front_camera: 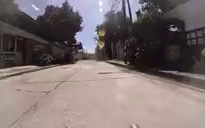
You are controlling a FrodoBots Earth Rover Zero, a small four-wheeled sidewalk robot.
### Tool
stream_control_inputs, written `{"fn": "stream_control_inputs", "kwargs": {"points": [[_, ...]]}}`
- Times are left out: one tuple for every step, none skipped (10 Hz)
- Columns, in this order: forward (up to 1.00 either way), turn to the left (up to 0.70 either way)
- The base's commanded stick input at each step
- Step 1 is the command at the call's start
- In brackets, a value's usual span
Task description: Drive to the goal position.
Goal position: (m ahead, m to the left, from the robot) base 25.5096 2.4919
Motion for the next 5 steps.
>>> {"fn": "stream_control_inputs", "kwargs": {"points": [[1.0, 0.0], [1.0, 0.0], [1.0, 0.0], [1.0, 0.0], [1.0, 0.0]]}}
